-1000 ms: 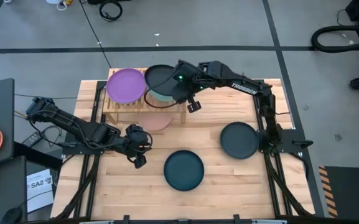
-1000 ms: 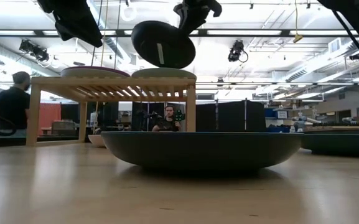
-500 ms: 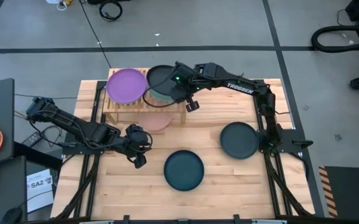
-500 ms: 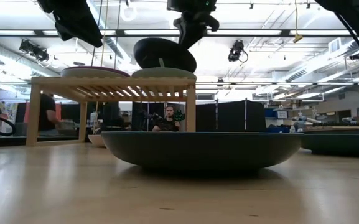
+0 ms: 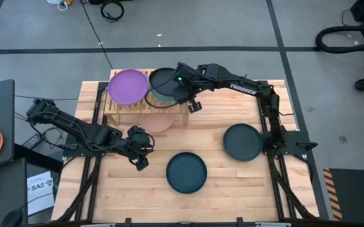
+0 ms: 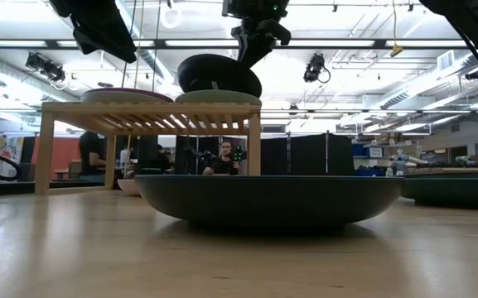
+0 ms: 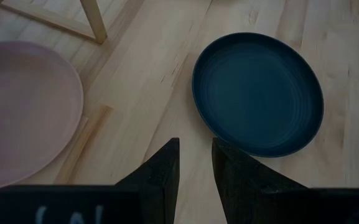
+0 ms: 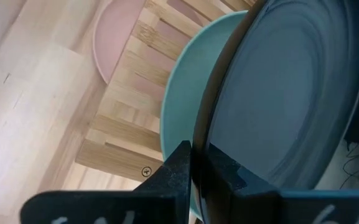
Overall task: Place and stack plates onto a shelf
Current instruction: Stack the black plate on the top of the light green plate on the shelf
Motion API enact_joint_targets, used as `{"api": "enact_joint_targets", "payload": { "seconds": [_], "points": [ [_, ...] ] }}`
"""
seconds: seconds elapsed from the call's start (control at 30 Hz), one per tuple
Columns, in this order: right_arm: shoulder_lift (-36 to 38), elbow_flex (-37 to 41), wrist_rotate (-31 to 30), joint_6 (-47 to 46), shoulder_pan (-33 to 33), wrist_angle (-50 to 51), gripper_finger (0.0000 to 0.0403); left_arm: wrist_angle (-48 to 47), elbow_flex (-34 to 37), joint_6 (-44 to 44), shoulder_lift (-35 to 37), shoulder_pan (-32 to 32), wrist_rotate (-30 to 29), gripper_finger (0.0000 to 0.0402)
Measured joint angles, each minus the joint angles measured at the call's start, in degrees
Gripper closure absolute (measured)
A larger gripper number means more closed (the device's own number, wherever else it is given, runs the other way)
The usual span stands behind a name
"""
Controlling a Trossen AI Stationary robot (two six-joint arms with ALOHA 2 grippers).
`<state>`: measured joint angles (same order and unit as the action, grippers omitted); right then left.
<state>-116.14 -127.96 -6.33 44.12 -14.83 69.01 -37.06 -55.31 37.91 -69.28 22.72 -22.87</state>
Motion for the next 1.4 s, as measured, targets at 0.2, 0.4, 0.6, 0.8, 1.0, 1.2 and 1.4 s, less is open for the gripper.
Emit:
{"api": "enact_joint_targets", "payload": {
  "seconds": [0.2,0.4,0.6,0.8,1.0,1.2,1.4],
  "points": [
    [0.00,0.00,0.01,0.00,0.00,-0.02,0.0367,0.00,0.00,0.00,0.00,0.01,0.00,0.0301],
    [0.00,-0.02,0.00,0.00,0.02,-0.02,0.0367,0.00,0.00,-0.01,0.01,0.01,0.00,0.0301],
    [0.00,-0.02,-0.01,0.00,0.00,-0.27,0.0367,0.00,0.00,-0.02,0.00,0.02,0.00,0.0301],
    [0.00,-0.02,0.01,-0.01,0.00,-0.42,0.0367,0.00,0.00,-0.05,0.00,0.00,0.00,0.0301],
    [0.00,-0.02,-0.47,-0.64,0.02,-1.06,0.0366,0.00,0.00,-0.07,0.00,0.01,0.00,0.0301],
    [0.00,-0.04,-1.04,-0.98,0.02,-3.59,0.0366,0.00,0.00,-0.07,0.01,0.02,0.00,0.0301],
    [0.00,-0.07,-2.63,-5.05,0.00,-8.44,0.0366,0.01,0.00,-0.04,0.01,0.01,0.00,0.0301]
  ]
}}
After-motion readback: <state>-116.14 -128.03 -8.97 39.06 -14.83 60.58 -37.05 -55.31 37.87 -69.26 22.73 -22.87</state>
